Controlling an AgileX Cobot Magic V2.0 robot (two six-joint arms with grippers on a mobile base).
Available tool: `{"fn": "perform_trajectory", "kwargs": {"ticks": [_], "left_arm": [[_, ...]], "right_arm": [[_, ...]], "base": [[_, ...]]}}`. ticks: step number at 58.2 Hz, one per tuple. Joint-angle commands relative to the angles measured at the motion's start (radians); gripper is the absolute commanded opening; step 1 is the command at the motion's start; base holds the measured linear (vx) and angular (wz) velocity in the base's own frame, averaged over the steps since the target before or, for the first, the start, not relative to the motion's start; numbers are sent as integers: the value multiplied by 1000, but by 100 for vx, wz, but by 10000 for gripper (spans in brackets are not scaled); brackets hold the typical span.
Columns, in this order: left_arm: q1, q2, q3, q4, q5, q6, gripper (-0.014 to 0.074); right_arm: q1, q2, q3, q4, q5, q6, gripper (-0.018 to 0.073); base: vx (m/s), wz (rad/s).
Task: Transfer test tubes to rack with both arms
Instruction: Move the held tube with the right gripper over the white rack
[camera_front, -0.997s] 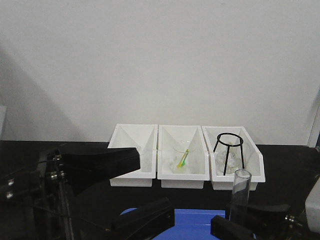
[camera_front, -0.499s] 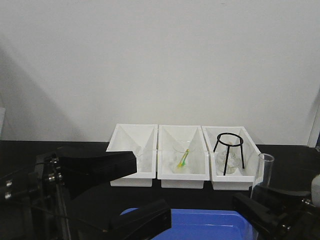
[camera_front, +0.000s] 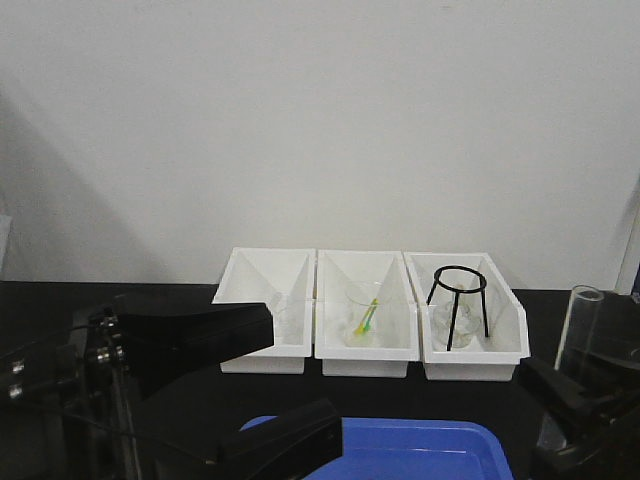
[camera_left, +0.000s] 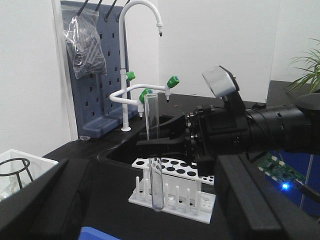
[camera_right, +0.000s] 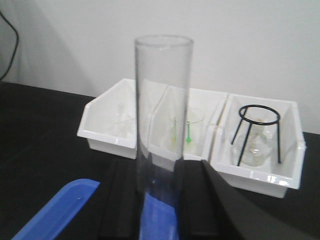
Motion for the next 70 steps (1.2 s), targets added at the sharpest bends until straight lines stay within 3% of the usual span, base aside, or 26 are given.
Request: {"fn": "perform_trajectory", "kwargs": {"ticks": [1, 25, 36, 42, 55, 70], "left_arm": [[2, -17, -29, -33, -22, -9, 590], [2, -17, -29, -33, -22, -9, 590], [2, -20, -29, -33, -3, 11, 590], [2, -26, -29, -33, 70, 50, 590], [2, -69, -29, -33, 358, 56, 590], [2, -119, -29, -33, 595, 59, 589]], "right_arm": [[-71, -3, -33, -1, 19, -13, -7], [-661, -3, -33, 4, 279, -57, -6], [-893, 3, -33, 113, 302, -160, -6], [-934, 36, -33, 245, 306, -229, -6], [-941, 172, -43, 244, 417, -274, -6], [-941, 312, -48, 244, 454, -450, -6]], "base": [[0, 0], [0, 0], [0, 0], [0, 0], [0, 0], [0, 0]]}}
